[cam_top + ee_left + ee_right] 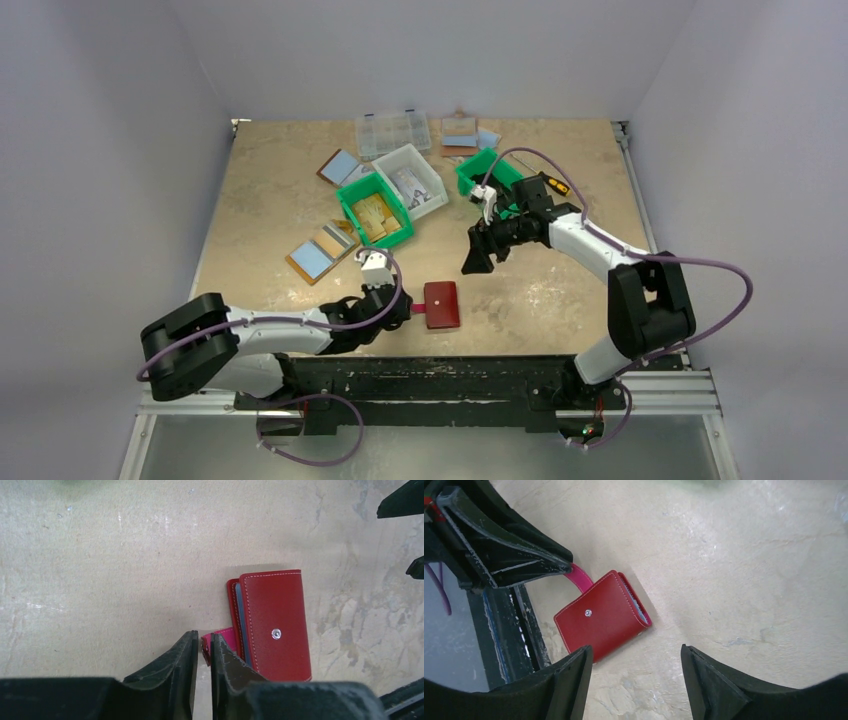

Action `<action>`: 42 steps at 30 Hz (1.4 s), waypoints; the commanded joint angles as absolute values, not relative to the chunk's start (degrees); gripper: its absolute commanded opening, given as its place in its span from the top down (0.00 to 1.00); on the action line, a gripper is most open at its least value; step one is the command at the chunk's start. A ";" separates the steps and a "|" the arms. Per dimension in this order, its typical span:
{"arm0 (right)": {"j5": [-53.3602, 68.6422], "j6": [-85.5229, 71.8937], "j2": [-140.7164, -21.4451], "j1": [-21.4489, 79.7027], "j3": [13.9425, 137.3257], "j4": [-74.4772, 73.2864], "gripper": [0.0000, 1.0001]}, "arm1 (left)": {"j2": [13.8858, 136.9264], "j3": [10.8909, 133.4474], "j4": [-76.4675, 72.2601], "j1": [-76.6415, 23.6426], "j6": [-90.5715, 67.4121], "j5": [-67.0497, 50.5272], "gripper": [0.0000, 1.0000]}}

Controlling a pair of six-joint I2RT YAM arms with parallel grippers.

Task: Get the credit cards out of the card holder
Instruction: Open the card holder at the center of the board.

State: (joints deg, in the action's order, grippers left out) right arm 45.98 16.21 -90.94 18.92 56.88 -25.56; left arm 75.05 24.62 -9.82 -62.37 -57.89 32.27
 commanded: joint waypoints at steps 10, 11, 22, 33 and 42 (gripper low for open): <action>48.86 24.78 -88.29 18.85 58.18 -29.71 0.27 | 59.38 19.49 -6.68 -62.16 -60.12 28.99 0.33; 48.93 24.79 -88.25 18.85 58.18 -29.71 0.27 | 58.33 18.69 -6.61 -62.15 -61.05 28.88 0.32; 49.04 24.78 -88.93 18.98 58.36 -30.06 0.27 | 67.49 21.60 -12.53 -62.19 -67.36 26.05 0.27; 49.21 24.96 -89.32 19.07 58.62 -30.63 0.27 | 82.43 34.76 -2.14 -62.23 -67.11 28.10 0.33; 49.22 25.20 -89.57 19.25 58.80 -31.03 0.27 | 81.32 34.41 1.88 -62.23 -67.31 28.73 0.45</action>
